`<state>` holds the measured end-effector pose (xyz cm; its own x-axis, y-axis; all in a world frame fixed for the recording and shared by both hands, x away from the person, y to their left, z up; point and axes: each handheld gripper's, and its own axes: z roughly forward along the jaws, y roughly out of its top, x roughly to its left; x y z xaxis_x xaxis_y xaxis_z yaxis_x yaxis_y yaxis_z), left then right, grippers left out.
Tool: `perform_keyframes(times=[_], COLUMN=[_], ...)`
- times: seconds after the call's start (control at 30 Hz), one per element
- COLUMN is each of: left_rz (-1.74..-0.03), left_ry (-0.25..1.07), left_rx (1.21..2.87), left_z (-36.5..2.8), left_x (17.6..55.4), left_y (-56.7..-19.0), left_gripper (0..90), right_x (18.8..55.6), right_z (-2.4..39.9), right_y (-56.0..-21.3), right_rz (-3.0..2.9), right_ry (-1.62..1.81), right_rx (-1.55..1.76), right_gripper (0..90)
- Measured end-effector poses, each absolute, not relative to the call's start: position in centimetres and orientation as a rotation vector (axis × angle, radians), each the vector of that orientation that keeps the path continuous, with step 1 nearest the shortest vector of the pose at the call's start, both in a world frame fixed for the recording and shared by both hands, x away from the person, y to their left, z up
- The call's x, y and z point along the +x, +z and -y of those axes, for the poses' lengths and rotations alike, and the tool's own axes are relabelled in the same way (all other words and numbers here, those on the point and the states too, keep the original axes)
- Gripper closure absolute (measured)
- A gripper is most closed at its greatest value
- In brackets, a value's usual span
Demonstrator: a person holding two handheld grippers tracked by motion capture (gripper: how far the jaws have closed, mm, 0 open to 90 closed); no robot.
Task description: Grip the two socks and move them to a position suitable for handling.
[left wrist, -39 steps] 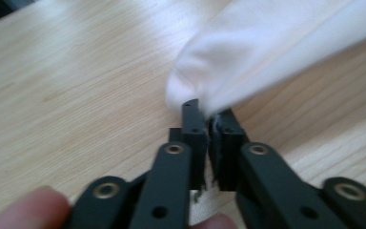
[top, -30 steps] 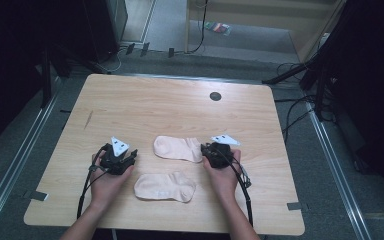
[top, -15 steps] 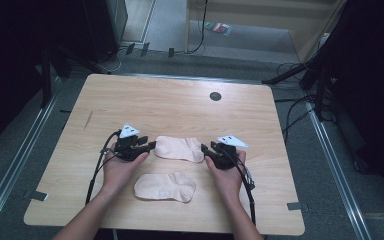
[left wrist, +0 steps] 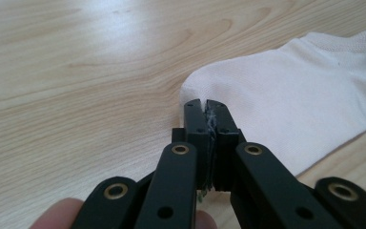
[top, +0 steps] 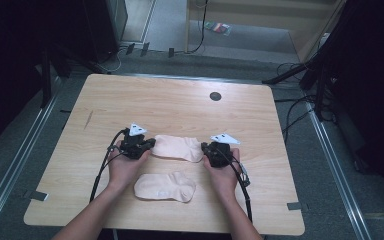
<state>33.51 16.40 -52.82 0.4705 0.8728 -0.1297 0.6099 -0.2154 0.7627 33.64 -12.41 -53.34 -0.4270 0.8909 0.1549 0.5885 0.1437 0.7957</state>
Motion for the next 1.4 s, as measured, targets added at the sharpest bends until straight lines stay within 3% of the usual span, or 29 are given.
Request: perform_keyframes(times=[0.53,1.4], left_rz=[-1.170,-1.166], left_ry=[0.438,0.382], left_rx=[1.848,1.865], left_z=[-19.2,-20.4], left_x=[26.8,20.6], left_y=[-50.8,-52.1], left_gripper=[90.0,90.0], right_x=[28.3,22.8], right_z=[12.3,12.2], right_y=[-50.0,-50.8], right_rz=[-2.082,-2.143], right_ry=[1.307,1.353], right_rx=[1.297,1.291], right_gripper=[88.9,89.0])
